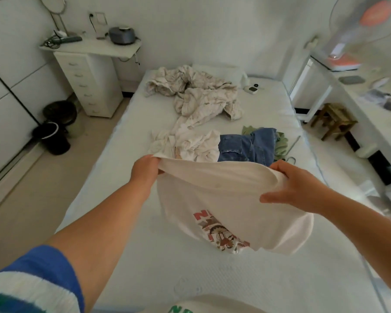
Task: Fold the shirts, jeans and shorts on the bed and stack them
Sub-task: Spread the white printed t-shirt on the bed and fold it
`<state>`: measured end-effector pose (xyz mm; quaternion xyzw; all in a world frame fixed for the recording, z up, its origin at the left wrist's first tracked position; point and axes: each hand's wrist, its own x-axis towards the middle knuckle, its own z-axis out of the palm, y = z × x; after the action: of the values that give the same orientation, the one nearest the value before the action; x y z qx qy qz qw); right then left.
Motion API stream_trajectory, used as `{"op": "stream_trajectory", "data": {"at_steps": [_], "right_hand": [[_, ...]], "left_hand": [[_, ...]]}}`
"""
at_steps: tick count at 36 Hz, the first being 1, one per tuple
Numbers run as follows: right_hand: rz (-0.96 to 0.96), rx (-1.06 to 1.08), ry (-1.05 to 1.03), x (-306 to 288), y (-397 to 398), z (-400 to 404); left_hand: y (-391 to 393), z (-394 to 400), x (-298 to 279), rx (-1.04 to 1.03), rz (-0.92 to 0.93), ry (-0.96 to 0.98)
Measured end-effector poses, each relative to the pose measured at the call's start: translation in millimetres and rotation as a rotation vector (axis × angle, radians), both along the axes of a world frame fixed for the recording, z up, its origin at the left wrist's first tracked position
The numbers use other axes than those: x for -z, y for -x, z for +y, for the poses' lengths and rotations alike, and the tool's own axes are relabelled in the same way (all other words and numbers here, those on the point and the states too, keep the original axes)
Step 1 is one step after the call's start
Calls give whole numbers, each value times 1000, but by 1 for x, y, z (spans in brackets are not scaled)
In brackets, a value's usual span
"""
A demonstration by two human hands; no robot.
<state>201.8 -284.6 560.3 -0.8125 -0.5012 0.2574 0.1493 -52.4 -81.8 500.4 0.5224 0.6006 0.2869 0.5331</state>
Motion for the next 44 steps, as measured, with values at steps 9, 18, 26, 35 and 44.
{"op": "stream_trajectory", "data": {"at_steps": [9,18,26,35,44], "right_hand": [[-249,128,-429,-36,-45,-14],[588,432,-442,-34,-52,-29],[478,381,-364,-32,-66,-32],[301,-69,-341,-39,-61,-46],[-122,-193,-224,-30,-72,-46]], "left_hand": [[-31,1,-64,162,173,-422],[-53,-11,-85,245,-37,-164],[-46,-25,-93,494,-418,136],[-26,-28,-85,509,-735,190],[-31,-43,-83,743,137,-95]]}}
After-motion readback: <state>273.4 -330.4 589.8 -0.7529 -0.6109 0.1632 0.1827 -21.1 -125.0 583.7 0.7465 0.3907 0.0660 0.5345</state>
